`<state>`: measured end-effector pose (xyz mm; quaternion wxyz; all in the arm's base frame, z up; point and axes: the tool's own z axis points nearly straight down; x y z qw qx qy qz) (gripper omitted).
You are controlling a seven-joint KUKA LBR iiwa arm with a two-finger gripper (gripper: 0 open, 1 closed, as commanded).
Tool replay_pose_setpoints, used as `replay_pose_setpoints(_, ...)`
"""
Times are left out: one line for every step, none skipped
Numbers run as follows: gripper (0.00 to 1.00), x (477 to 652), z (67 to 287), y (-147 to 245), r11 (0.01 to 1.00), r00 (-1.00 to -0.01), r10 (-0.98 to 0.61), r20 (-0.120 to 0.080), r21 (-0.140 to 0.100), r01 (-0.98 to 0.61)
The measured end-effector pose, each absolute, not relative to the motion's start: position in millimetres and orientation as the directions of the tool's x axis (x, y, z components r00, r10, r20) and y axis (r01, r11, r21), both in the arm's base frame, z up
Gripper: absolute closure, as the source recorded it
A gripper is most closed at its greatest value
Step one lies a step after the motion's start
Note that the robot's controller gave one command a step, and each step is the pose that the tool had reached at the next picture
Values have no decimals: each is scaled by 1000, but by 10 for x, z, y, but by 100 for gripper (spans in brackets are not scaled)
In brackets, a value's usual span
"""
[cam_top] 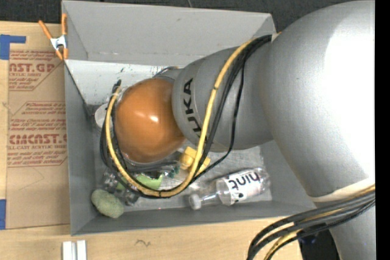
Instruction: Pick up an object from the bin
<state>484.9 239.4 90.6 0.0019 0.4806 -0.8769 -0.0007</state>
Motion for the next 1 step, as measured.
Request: replay_pose_setpoints(100, 4854, 1049, 2400, 538, -538, -843, 0, 2, -843)
